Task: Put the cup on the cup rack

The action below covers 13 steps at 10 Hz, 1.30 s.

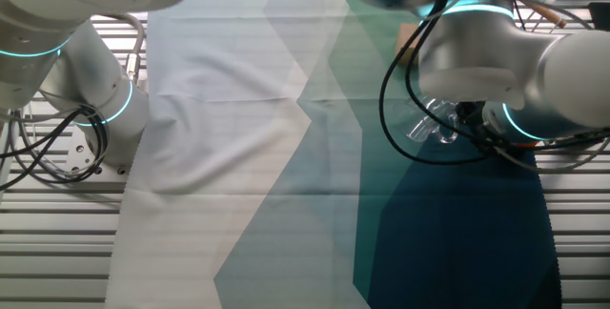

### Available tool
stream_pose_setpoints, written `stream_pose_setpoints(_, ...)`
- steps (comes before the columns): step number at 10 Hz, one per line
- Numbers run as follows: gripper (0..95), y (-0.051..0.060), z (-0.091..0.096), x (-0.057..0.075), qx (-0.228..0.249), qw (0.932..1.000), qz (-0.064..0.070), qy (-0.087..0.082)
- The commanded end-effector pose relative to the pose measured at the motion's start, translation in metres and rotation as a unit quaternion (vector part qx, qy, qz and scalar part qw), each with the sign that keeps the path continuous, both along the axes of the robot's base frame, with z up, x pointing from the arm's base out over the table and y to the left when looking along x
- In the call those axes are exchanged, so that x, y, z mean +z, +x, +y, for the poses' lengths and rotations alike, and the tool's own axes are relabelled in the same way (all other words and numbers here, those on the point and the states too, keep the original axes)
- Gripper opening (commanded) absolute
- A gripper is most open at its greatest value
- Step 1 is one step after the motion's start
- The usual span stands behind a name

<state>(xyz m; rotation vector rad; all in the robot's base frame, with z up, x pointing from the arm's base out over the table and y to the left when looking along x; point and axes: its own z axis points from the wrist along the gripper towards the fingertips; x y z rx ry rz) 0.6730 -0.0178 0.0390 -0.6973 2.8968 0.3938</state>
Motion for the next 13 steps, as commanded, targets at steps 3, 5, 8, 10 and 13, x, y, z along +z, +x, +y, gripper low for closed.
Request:
stream_pose_setpoints(3, 38.0, -0.004, -0.004, -0.005, 0.004, 1.0000, -0.007, 0.004)
stream_pose_setpoints(5, 38.0, -0.006, -0.005, -0.007, 0.004, 0.9999, -0.008, 0.006)
stream_pose_setpoints(8, 38.0, -0.005, -0.005, -0.008, 0.003, 0.9999, -0.007, 0.006)
stream_pose_setpoints(10, 38.0, -0.005, -0.004, -0.009, 0.002, 0.9999, -0.008, 0.008)
stream_pose_setpoints(13, 38.0, -0.009, -0.001, -0.019, -0.005, 0.9999, -0.011, 0.012)
